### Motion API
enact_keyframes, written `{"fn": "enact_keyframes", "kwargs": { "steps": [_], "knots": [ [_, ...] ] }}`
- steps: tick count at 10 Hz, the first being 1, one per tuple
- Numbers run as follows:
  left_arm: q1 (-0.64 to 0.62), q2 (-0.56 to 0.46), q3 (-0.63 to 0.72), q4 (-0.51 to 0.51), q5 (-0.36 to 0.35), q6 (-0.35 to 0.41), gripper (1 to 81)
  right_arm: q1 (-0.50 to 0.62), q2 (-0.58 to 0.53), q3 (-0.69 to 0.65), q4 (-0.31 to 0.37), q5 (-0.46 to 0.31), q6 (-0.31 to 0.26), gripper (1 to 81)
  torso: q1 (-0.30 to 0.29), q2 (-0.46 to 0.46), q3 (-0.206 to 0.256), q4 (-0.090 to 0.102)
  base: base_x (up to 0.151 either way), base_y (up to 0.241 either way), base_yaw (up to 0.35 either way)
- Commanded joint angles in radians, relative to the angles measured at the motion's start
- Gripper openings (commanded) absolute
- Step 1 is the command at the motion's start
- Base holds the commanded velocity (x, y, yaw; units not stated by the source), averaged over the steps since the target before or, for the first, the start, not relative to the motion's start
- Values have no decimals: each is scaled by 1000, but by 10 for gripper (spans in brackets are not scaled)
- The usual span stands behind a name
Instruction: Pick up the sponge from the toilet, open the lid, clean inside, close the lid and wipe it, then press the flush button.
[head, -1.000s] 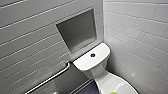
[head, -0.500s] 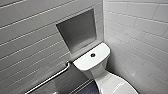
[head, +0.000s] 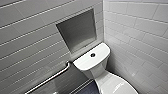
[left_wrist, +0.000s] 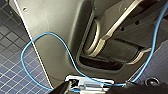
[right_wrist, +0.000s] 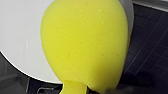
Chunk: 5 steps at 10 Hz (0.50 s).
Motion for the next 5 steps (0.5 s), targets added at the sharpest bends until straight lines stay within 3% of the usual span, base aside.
{"fn": "enact_keyframes", "kwargs": {
  "steps": [1,4,5],
  "knots": [
    [-4,-22,0,0,74,3,811,-71,59,-117,-40,-125,-34,10,-64,100,0,0,0,0,0],
    [-7,-27,0,1,72,3,811,-115,225,-293,-43,-140,-33,10,-106,166,0,0,0,0,0],
    [-7,-28,-1,1,72,3,811,-126,269,-341,-45,-154,-33,10,-130,204,37,0,0,0,0]
  ]
}}
